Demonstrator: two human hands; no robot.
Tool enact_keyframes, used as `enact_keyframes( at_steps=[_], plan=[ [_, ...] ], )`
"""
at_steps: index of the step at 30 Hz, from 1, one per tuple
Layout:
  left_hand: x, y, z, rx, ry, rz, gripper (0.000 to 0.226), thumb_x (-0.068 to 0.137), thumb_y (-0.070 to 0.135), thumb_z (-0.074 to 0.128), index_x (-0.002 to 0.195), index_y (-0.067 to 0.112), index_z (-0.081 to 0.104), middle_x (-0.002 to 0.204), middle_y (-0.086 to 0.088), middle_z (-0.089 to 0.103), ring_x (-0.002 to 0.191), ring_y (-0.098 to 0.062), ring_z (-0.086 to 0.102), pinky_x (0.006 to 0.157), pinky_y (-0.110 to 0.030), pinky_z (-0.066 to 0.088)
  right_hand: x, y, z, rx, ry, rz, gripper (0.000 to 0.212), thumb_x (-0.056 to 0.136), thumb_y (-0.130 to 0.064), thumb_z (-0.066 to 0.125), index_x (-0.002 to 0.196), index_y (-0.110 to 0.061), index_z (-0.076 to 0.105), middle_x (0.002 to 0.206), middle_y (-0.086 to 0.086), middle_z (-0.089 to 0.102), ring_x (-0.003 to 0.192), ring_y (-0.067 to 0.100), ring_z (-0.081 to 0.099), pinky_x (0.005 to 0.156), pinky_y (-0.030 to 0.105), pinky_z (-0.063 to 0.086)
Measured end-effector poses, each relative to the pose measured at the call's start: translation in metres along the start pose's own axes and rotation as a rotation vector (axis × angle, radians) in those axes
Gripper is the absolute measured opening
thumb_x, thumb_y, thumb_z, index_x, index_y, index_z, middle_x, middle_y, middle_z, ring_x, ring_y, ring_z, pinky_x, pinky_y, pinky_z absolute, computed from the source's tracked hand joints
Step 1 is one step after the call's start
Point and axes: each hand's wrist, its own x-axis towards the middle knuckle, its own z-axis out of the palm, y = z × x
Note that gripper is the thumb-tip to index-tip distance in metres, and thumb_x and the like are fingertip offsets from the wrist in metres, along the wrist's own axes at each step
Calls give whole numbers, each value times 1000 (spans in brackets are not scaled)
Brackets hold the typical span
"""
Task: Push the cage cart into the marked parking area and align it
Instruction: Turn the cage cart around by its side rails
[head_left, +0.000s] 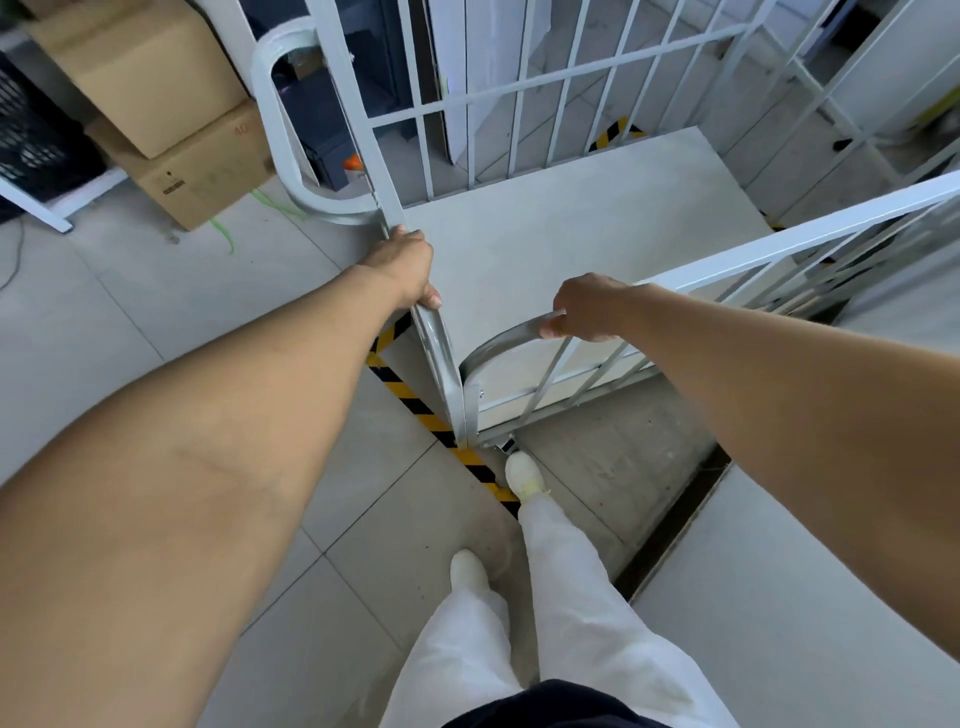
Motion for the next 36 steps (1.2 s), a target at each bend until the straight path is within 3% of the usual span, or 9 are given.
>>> enact_keyframes(
  at_steps=[4, 7, 11, 16, 20, 23, 30, 34, 36],
  plan=[
    [-6, -1, 0, -45, -20, 16, 78, 82, 24, 74, 145, -2, 36, 158, -16, 21, 147, -28, 22, 116, -34, 23, -3, -4, 1, 39, 22, -5, 54, 93, -50, 49, 117, -3, 62, 118, 17, 61, 104, 33, 57, 75, 32, 42],
    [-11, 0, -1, -62, -18, 35, 69, 86, 22, 69, 143, -5, 38, 156, -16, 23, 147, -27, 18, 116, -33, 21, -3, -9, -3, 26, 15, -1, 54, 91, -49, 52, 120, -5, 61, 122, 14, 61, 110, 33, 57, 88, 35, 48],
    [-10, 2, -3, -29, -20, 79, 67, 91, 24, 63, 147, -1, 34, 161, -13, 16, 149, -25, 10, 119, -34, 19, 7, -13, -13, 73, -27, -24, 50, 90, -48, 51, 93, 0, 64, 104, 15, 64, 99, 32, 58, 84, 34, 48],
    [-14, -4, -30, 14, -20, 100, 37, 96, 22, 55, 128, 3, 56, 135, -17, 54, 124, -33, 51, 100, -35, 42, 11, -50, -41, 62, 32, -93, 48, 96, -42, 46, 99, 2, 66, 99, 14, 58, 95, 31, 54, 75, 29, 41],
    [-10, -35, -77, 10, 61, 143, 34, 95, 20, 56, 127, 8, 57, 129, -15, 58, 116, -34, 55, 92, -35, 47, 17, -93, -71, 102, 108, -123, 51, 96, -42, 46, 124, 0, 59, 131, 16, 55, 119, 33, 52, 94, 34, 47],
    [-3, -74, -114, 26, 100, 188, 36, 94, 22, 57, 129, 13, 57, 129, -14, 57, 116, -33, 54, 89, -34, 44, 23, -134, -98, 134, 153, -116, 54, 98, -41, 44, 135, -3, 49, 138, 16, 48, 125, 32, 48, 98, 34, 42],
    [21, -191, -190, 80, 192, 284, 34, 93, 21, 57, 127, 16, 58, 127, -13, 59, 114, -34, 56, 95, -41, 47, 61, -229, -144, 235, 358, 35, 47, 92, -43, 53, 118, -4, 62, 114, 18, 64, 102, 34, 61, 75, 30, 45],
    [44, -234, -228, 109, 197, 328, 41, 93, 24, 59, 133, 20, 55, 129, -11, 56, 118, -33, 53, 95, -39, 44, 83, -274, -169, 346, 419, 150, 40, 90, -43, 57, 105, -7, 62, 77, 7, 53, 57, 20, 50, 49, 21, 31],
    [62, -245, -242, 114, 193, 360, 40, 92, 24, 58, 132, 20, 55, 127, -12, 57, 116, -34, 55, 96, -40, 46, 98, -289, -184, 372, 433, 185, 40, 89, -44, 57, 105, -7, 61, 87, 12, 57, 70, 28, 55, 58, 22, 36]
  ],
)
